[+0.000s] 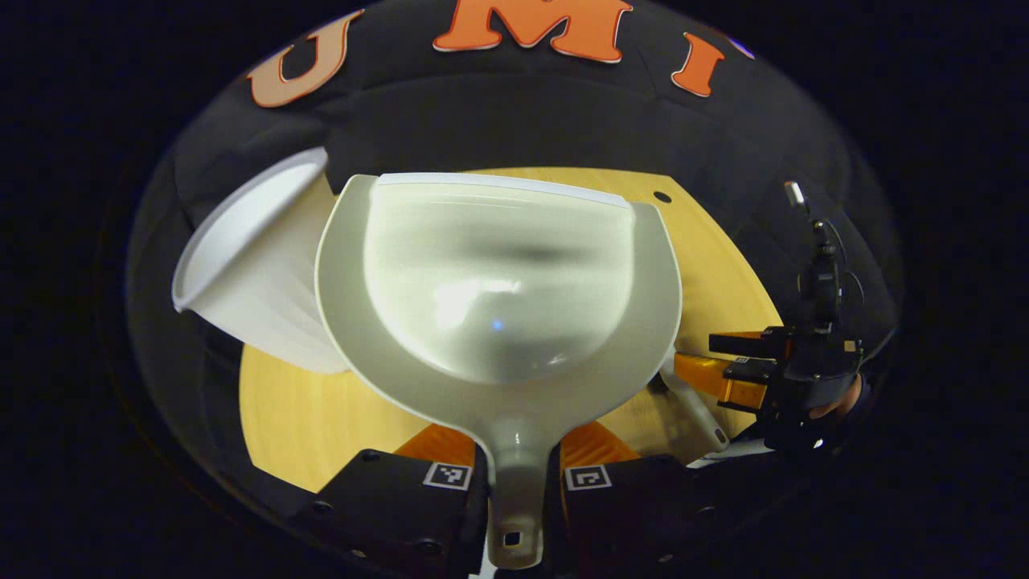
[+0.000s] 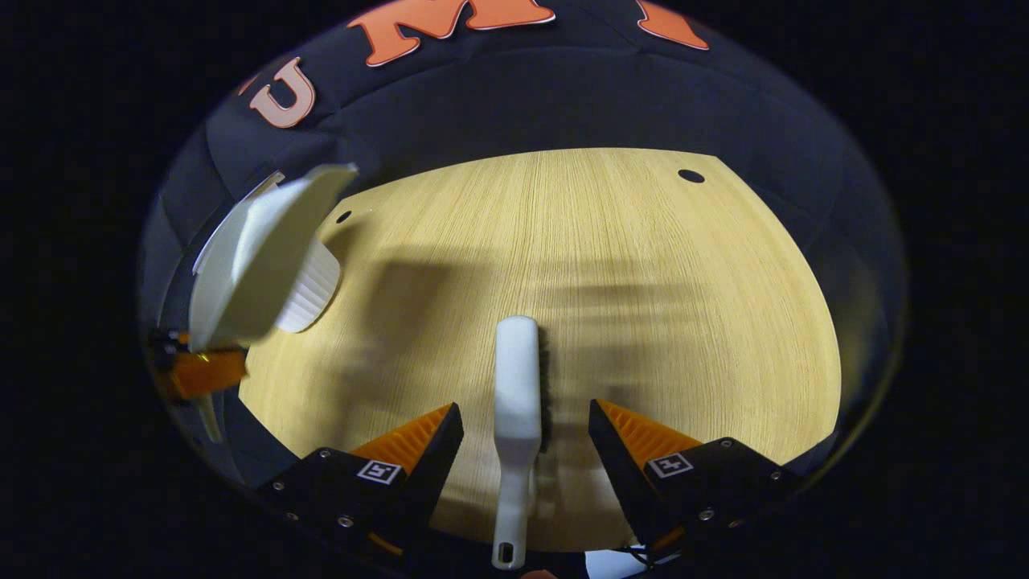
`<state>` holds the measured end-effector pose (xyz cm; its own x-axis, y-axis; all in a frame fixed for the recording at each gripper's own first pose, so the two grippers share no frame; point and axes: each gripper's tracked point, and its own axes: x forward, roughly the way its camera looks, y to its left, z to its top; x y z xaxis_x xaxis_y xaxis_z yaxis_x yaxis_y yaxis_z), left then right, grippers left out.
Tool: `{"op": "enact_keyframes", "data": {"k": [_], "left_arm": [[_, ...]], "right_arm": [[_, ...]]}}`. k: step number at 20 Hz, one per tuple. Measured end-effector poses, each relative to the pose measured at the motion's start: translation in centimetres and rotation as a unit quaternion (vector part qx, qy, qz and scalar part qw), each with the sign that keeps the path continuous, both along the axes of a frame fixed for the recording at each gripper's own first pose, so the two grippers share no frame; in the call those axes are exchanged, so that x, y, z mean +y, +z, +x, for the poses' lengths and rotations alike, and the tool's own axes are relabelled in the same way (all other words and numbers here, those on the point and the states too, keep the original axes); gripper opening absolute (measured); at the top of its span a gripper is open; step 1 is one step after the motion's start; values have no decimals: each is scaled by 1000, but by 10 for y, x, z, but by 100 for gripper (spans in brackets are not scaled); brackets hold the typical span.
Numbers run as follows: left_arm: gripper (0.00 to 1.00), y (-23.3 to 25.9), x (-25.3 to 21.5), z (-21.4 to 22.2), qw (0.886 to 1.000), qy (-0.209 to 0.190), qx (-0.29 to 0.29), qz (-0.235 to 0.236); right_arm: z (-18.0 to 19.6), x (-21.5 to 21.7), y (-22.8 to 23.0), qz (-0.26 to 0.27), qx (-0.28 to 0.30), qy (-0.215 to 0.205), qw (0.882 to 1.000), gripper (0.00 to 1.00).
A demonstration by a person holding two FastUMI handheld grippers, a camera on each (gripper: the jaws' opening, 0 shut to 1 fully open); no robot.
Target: Pick up the small broom and dustpan from the desktop, sweep the trash into the dustpan with the broom, and then empty the trash into the garbage bin.
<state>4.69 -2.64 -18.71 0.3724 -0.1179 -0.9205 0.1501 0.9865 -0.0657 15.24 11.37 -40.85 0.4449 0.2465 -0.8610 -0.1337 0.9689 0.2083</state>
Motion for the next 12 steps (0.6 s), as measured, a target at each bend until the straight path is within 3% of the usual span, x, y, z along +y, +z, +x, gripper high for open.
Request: {"op": "enact_keyframes", "data": {"k": [2, 4, 8, 12], "left_arm": [[28, -30, -4, -11, 999, 20, 41, -2], [28, -52, -18, -22, 995, 55, 80, -34], [28, -80, -9, -30, 993, 46, 112, -6], [28, -95, -6, -47, 984, 76, 161, -22]], "right_arm": [[0, -2, -1, -3, 1, -6, 1000, 95], [0, -5, -3, -8, 0, -9, 1000, 95], [-2, -6, -5, -13, 3, -11, 1000, 95], [-9, -7, -10, -20, 9, -8, 1000, 95]]}}
